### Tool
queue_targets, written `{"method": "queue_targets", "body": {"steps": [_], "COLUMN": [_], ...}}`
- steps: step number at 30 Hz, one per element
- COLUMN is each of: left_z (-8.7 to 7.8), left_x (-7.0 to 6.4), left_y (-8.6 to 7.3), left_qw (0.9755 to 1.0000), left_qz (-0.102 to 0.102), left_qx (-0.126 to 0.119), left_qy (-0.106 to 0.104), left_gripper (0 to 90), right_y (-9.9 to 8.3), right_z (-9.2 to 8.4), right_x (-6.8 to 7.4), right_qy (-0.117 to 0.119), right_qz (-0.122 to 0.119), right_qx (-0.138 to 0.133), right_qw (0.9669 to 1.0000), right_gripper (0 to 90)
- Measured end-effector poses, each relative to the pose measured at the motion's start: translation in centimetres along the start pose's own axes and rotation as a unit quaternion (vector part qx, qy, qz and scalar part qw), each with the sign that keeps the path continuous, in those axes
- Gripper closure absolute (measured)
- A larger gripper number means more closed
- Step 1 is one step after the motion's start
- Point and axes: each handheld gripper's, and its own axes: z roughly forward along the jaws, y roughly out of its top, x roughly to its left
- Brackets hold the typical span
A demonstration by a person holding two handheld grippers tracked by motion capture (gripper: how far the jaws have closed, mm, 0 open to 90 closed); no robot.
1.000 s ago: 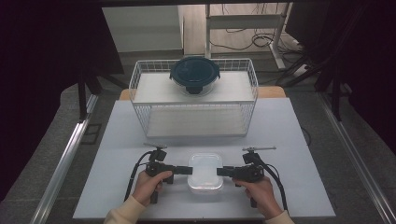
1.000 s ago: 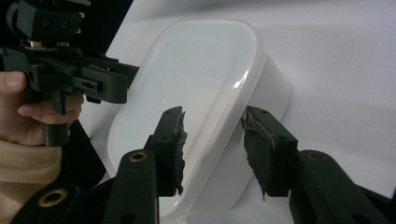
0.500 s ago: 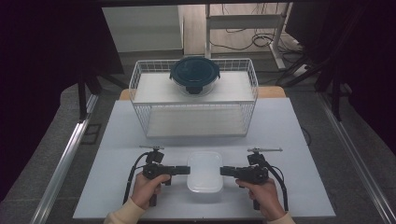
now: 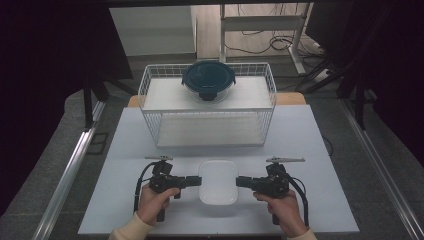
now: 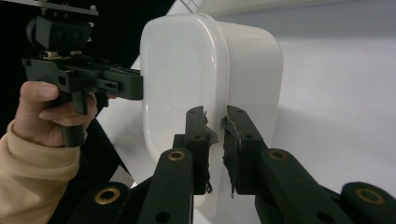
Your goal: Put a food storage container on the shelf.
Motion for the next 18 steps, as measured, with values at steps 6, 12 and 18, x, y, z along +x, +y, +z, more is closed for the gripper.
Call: {"method": "queue_targets", "body": {"steps": [6, 12, 18], "left_z": [-1.5, -2.5, -3.3], "left_x": [-1.5, -2.4, -3.2], "left_y": [1.0, 2.3, 3.6], "left_qw": [0.9991, 0.9978, 0.9965], "left_qz": [0.036, 0.051, 0.065], "left_qx": [-0.019, -0.039, -0.05], "left_qy": [0.013, 0.014, 0.015], "left_gripper": [79.7, 79.7, 79.5], "right_y": [1.2, 2.8, 4.4], "right_z": [-0.5, -1.1, -1.7], "right_x": [1.6, 2.8, 3.8], "right_qy": [-0.005, -0.001, -0.001], "right_qz": [-0.04, -0.067, -0.089], "right_qx": [-0.013, -0.029, -0.042], "right_qw": [0.9991, 0.9973, 0.9952], "right_gripper": [79.8, 79.8, 79.8]}}
